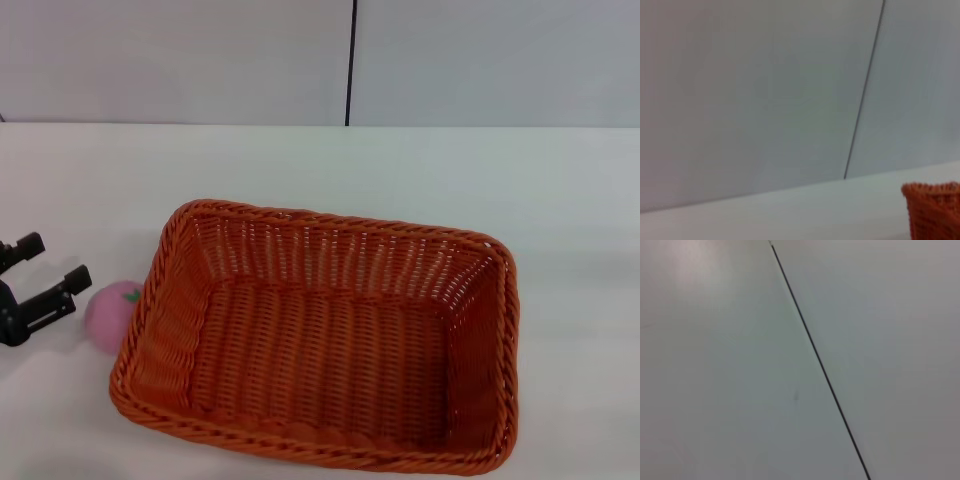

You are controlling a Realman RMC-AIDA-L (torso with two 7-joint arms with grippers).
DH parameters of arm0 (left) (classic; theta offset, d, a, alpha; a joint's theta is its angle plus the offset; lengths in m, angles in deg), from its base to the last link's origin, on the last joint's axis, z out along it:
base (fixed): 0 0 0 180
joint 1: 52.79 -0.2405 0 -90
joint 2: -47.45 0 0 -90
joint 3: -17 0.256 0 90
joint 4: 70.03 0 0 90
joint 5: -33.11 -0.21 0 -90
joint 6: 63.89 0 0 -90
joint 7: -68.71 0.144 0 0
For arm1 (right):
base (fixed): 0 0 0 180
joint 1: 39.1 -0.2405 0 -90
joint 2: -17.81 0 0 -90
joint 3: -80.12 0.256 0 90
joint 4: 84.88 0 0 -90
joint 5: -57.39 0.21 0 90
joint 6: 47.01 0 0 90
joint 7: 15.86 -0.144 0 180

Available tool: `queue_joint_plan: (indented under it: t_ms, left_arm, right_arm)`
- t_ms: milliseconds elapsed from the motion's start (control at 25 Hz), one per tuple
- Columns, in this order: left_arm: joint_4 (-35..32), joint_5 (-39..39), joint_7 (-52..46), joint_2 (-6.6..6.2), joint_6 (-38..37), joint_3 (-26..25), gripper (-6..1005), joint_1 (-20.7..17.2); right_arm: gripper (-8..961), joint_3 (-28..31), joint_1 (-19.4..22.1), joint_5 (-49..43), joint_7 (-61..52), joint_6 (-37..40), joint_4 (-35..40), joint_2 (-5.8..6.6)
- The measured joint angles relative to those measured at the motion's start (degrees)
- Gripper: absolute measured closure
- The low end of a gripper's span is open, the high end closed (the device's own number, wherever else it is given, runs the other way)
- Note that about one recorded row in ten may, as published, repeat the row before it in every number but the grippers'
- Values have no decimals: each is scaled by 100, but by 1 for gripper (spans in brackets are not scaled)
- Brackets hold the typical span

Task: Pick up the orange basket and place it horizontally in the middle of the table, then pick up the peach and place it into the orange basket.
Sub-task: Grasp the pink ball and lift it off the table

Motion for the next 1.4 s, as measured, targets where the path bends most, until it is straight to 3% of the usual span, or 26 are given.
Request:
queue_joint_plan:
  t_ms: [360,840,1360,1400]
  left_arm:
    - [40,-494,-97,24,-46,18,211,24]
    - [80,-1211,-98,377,-314,26,213,436]
    - [79,-1323,-100,375,-342,90,216,487]
    - [78,-1323,-88,373,-341,94,253,479]
  right_arm:
    - [506,129,1,6,-27,102,-100,-1]
    - [505,136,-4,6,-28,120,-127,0]
    - [506,210,18,6,-36,142,-146,-6]
    - [506,209,14,6,-37,142,-153,-6]
